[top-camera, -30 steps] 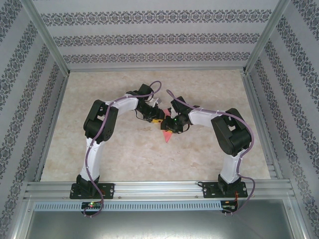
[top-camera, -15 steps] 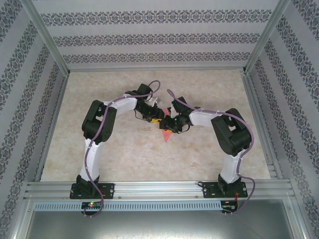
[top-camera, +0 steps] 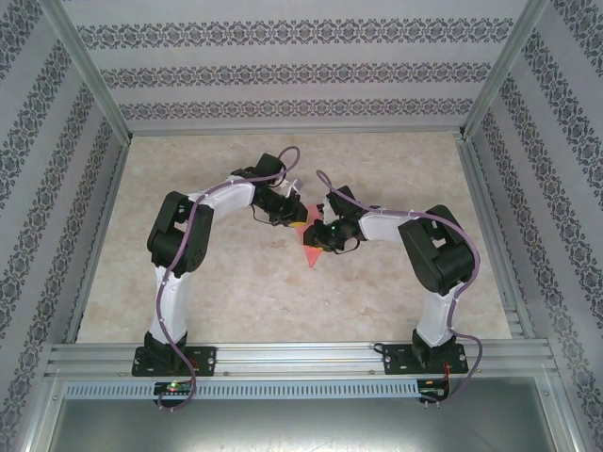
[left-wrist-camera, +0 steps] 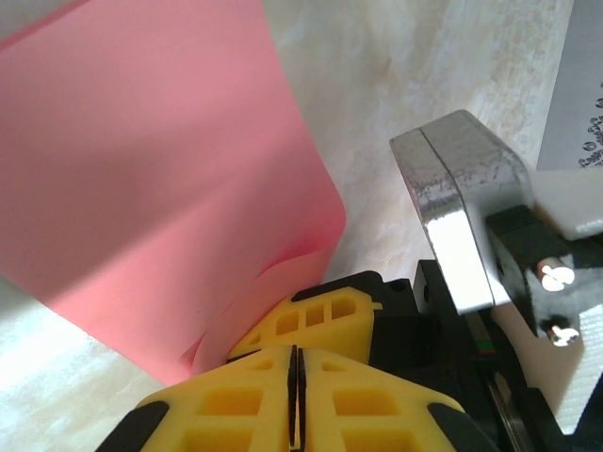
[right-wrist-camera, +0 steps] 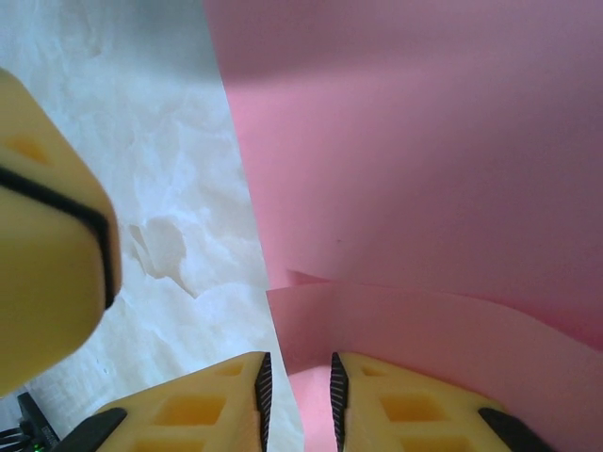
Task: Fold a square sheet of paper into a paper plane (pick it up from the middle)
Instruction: Third fold the triangle at the center of the table.
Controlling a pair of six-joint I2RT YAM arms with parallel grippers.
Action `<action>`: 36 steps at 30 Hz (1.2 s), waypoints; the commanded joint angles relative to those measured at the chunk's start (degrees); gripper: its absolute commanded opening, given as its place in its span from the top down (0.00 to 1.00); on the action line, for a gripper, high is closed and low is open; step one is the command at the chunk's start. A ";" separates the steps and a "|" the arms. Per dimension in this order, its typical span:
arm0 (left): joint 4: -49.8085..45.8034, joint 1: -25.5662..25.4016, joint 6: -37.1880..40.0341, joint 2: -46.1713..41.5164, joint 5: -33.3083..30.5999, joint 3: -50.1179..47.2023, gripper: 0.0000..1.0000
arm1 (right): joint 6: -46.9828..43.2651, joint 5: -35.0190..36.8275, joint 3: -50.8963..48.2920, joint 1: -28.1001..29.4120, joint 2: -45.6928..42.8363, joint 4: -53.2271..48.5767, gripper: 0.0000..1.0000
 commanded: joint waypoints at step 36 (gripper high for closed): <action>-4.27 -2.08 6.59 3.29 -3.22 -5.70 0.93 | 0.65 -1.36 -1.92 -0.83 -1.03 0.88 0.98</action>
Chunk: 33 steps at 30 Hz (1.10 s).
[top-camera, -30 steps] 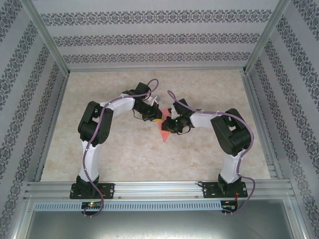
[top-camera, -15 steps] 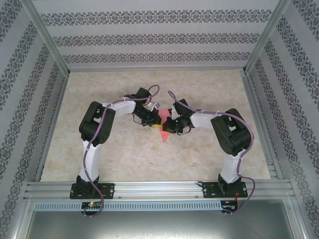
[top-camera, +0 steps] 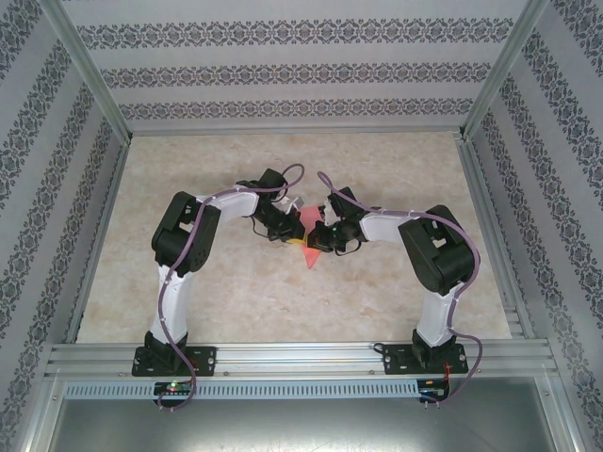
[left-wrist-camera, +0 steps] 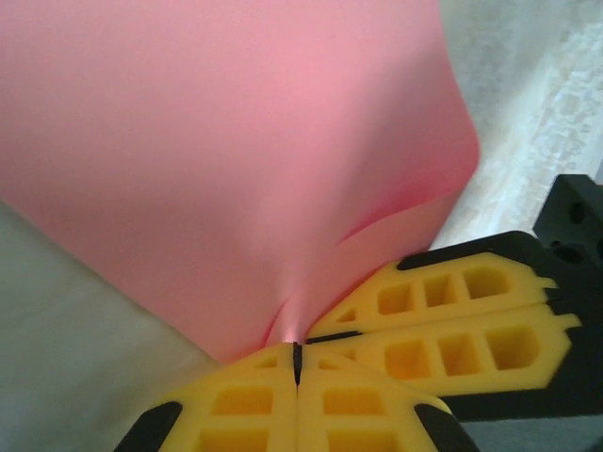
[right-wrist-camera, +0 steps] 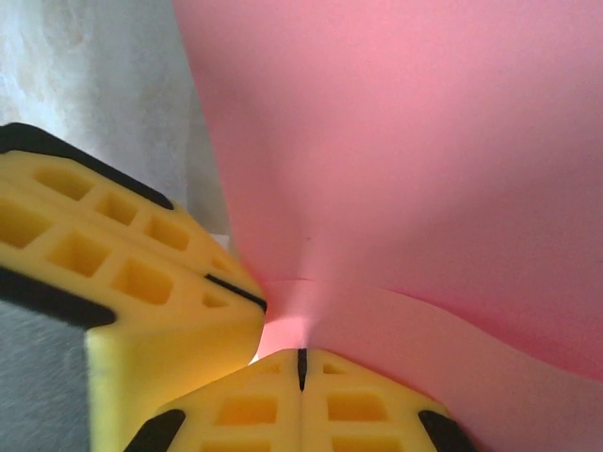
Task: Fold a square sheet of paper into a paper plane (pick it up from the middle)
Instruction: Third fold the triangle at the center of the table.
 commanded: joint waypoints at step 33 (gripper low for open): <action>-5.03 -0.51 4.36 2.25 -5.68 0.21 0.92 | -4.35 -0.03 0.27 -6.89 -3.87 -4.23 0.90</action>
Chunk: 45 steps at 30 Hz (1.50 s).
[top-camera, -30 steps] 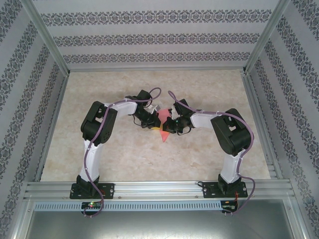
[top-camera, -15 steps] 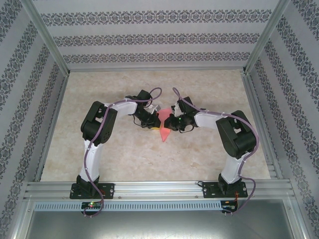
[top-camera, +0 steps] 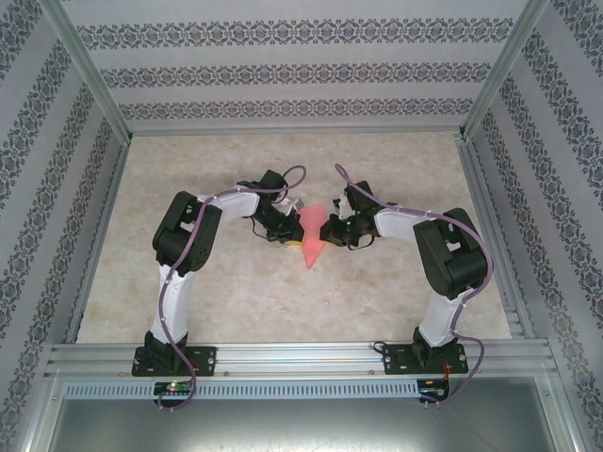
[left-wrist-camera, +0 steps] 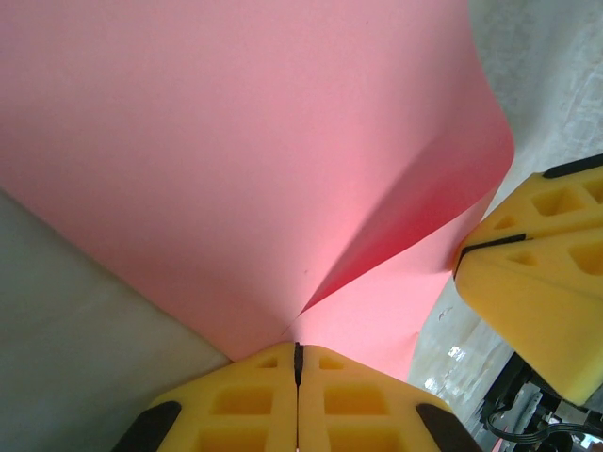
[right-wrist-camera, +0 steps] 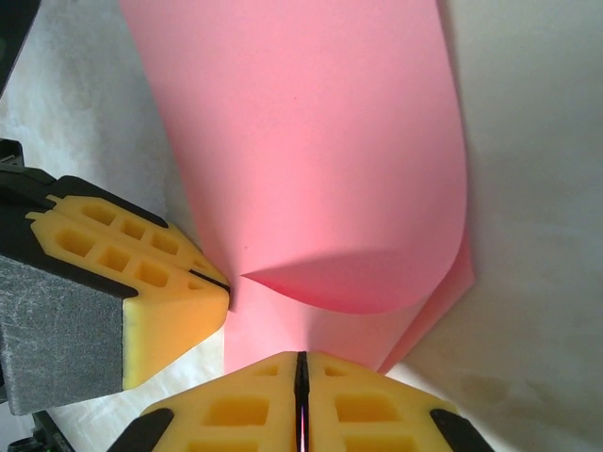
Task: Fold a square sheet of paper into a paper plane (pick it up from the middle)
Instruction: Third fold the triangle at the center of the table.
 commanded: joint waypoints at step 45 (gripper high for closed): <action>-1.65 -0.86 -3.47 -6.19 -0.93 3.25 0.86 | -3.83 2.36 3.87 0.02 7.84 -6.59 0.91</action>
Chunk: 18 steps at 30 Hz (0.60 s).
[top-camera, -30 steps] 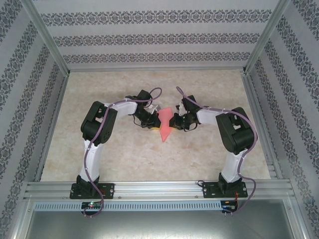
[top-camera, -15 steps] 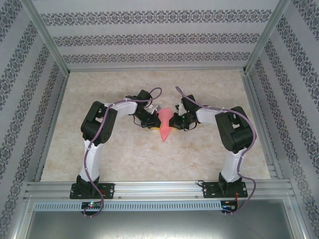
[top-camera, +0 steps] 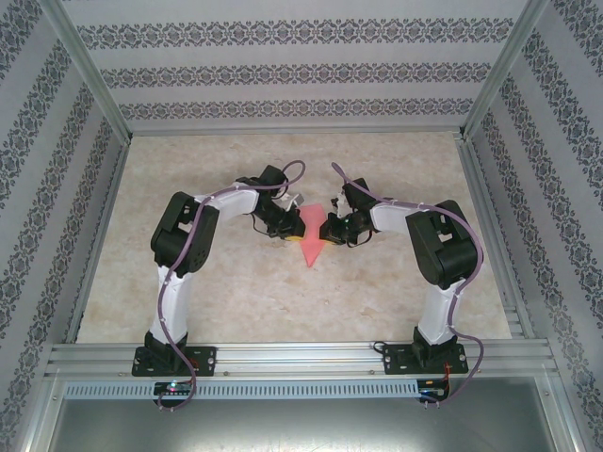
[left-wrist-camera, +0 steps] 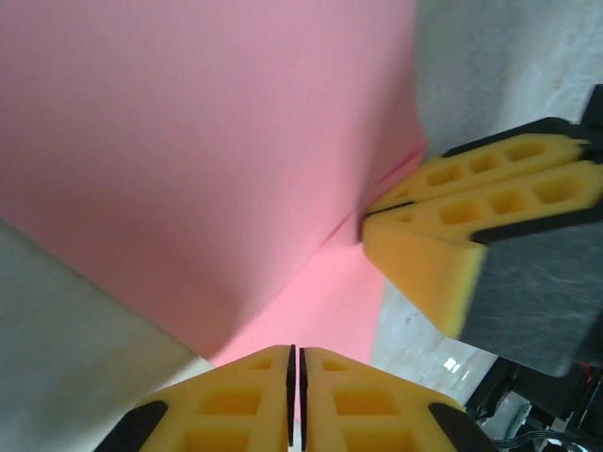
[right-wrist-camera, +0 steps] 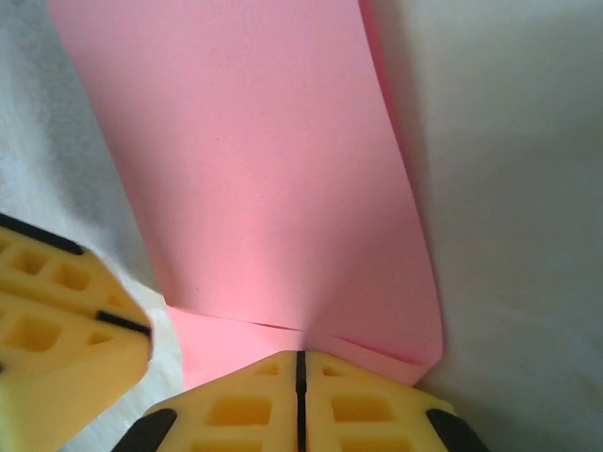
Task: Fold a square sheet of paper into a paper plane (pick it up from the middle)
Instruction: Third fold the triangle at the center of the table.
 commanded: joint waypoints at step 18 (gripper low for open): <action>1.42 -8.47 -1.97 -5.23 -2.56 -3.78 0.86 | 2.77 -3.26 -3.47 0.04 2.06 2.13 0.92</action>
